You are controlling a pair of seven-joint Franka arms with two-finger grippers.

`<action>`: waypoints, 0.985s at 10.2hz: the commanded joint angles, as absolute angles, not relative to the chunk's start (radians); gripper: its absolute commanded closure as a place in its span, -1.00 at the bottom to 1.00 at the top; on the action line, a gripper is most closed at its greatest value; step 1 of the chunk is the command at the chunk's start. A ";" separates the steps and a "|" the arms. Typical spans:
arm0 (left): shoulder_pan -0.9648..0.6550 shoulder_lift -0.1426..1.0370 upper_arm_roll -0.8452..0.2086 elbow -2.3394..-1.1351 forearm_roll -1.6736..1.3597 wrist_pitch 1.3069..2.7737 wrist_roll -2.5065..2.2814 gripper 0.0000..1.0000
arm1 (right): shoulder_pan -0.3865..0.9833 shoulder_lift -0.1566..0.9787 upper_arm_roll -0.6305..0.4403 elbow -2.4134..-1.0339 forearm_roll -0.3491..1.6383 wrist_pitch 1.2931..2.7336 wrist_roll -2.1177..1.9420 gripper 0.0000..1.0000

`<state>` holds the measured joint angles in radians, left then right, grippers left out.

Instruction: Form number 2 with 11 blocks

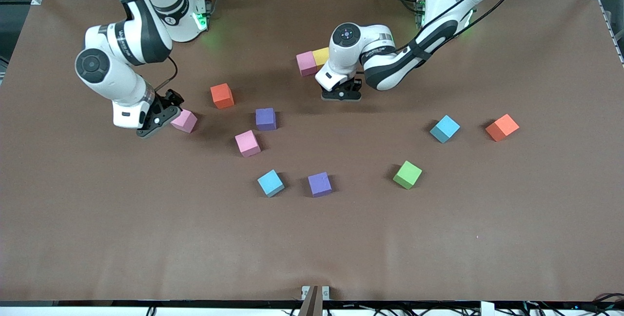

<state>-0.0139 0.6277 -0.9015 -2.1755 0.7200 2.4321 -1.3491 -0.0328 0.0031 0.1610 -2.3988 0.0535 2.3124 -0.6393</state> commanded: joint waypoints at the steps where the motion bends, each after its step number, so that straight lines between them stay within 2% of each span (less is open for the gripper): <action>1: -0.017 0.653 -0.908 -2.174 0.788 2.439 -1.404 1.00 | -0.081 -0.035 0.166 -2.470 0.127 2.352 -0.819 -1.00; 2: -0.017 0.655 -0.908 -2.174 0.790 2.439 -1.404 0.88 | -0.083 -0.035 0.166 -2.482 0.127 2.358 -0.833 -1.00; 3: -0.018 0.655 -0.908 -2.174 0.792 2.439 -1.404 -0.32 | -0.083 -0.031 0.167 -2.496 0.127 2.374 -0.839 -1.00; 4: -0.023 0.655 -0.908 -2.174 0.792 2.439 -1.405 -0.99 | -0.080 -0.029 0.167 -2.508 0.127 2.388 -0.862 -1.00; 7: -0.014 0.638 -0.910 -2.171 0.790 2.438 -1.443 -1.00 | -0.075 -0.008 0.167 -2.510 0.127 2.407 -0.920 -1.00; 10: 0.009 0.586 -0.911 -2.142 0.773 2.430 -1.451 -1.00 | -0.069 0.087 0.167 -2.508 0.126 2.511 -1.043 -1.00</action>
<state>-0.0086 0.6369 -0.9017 -2.1442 0.7620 2.4341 -1.4205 -0.0675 0.0432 0.1641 -2.5013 0.0989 2.4659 -0.9861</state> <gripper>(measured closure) 0.000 0.000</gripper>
